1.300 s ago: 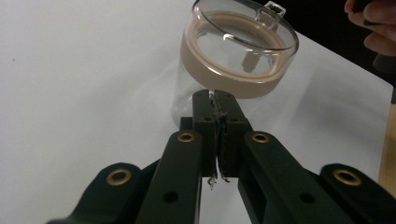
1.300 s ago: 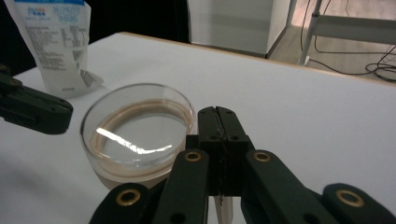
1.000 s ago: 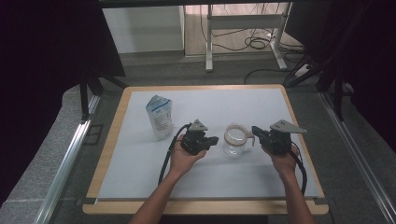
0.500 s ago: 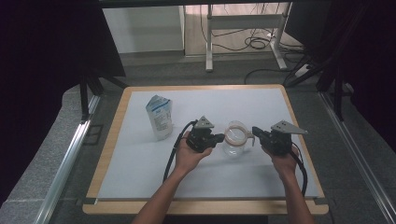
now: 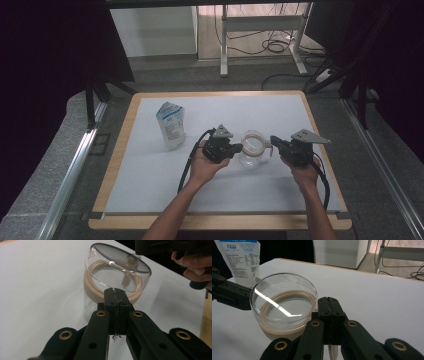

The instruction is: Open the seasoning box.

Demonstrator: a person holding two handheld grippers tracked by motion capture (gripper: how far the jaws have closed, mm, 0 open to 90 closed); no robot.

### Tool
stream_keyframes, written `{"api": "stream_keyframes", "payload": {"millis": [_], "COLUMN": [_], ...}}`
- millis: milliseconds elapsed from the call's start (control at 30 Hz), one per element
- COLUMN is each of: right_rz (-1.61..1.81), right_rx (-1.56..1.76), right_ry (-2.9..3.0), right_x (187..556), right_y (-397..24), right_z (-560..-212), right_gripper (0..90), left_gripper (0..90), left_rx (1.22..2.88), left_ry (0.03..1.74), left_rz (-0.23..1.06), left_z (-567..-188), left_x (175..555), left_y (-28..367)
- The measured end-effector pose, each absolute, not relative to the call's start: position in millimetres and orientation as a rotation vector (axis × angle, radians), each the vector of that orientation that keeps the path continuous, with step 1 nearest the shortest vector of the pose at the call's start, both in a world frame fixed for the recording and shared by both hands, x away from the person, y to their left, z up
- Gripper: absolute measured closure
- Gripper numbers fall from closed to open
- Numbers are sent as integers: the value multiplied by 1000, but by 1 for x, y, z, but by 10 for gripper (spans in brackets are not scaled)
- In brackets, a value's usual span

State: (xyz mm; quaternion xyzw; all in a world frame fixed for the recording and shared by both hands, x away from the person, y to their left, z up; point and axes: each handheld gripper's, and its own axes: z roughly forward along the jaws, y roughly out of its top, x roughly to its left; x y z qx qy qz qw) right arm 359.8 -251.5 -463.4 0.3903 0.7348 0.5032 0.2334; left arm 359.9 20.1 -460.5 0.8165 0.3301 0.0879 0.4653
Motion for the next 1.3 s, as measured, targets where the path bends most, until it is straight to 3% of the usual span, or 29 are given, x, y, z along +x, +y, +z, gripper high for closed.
{"api": "stream_keyframes", "payload": {"millis": [933, 1167, 1233, 1300], "right_rz": [1392, 1457, 1417, 1407], "right_rx": [1074, 1006, 960, 957], "right_ry": [2022, 2053, 2113, 2144], "right_x": [359, 336, 325, 318], "right_y": [-251, -245, -238, -236], "right_z": [-464, -457, -464, -471], "right_gripper": [898, 896, 874, 791], "left_gripper": [900, 900, 900, 900], "left_rx": [2017, 2023, 2024, 2021], "left_ry": [805, 793, 794, 787], "left_rz": [216, 220, 214, 211], "left_z": [-462, -456, -455, -454], "left_x": [363, 365, 366, 367], "left_y": [16, 13, 13, 13]}}
